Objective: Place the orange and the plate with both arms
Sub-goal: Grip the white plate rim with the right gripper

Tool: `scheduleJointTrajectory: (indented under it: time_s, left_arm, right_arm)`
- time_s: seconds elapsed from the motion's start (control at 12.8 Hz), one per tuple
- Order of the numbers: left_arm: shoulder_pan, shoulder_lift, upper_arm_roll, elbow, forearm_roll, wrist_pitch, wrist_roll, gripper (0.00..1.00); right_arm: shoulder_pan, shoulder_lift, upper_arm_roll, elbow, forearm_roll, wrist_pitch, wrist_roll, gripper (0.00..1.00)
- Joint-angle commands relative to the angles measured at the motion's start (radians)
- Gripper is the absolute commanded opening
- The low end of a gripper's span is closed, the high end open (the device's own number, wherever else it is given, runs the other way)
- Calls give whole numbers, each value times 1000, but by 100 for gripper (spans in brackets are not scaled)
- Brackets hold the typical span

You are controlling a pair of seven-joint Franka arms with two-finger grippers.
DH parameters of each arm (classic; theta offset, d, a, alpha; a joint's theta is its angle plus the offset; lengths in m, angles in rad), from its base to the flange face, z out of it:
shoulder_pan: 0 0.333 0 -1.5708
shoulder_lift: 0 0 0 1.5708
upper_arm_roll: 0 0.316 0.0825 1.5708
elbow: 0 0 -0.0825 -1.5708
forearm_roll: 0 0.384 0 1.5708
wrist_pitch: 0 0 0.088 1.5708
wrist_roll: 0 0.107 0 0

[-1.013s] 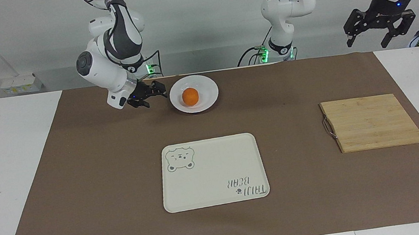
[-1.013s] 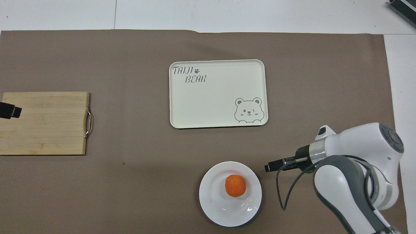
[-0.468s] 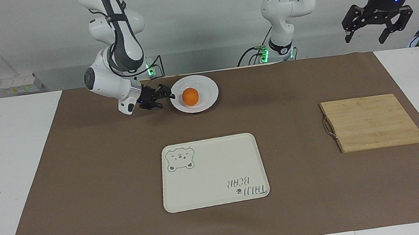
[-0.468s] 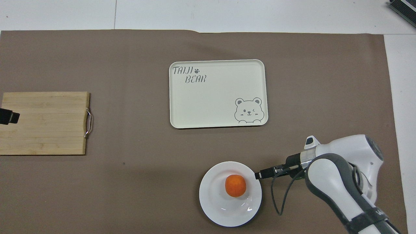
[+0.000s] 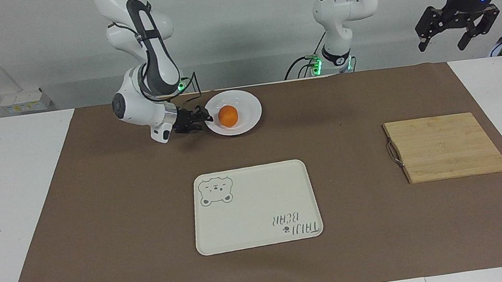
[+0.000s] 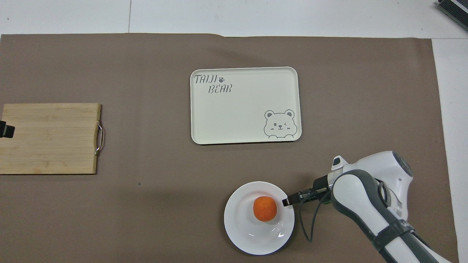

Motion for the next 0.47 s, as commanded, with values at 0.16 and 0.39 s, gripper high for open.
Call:
scheduleJointTrajectory:
  time_s: [0.16,0.39]
  left_arm:
    - [2,-23,-18,-23,1,-4,-14,100]
    - [14,-22,-15,-23,1,-4,-14,100]
  right_arm:
    - [60,13,0,-41,70,68,-36,35]
    - [93,10,0,-72,101,77,-36,16]
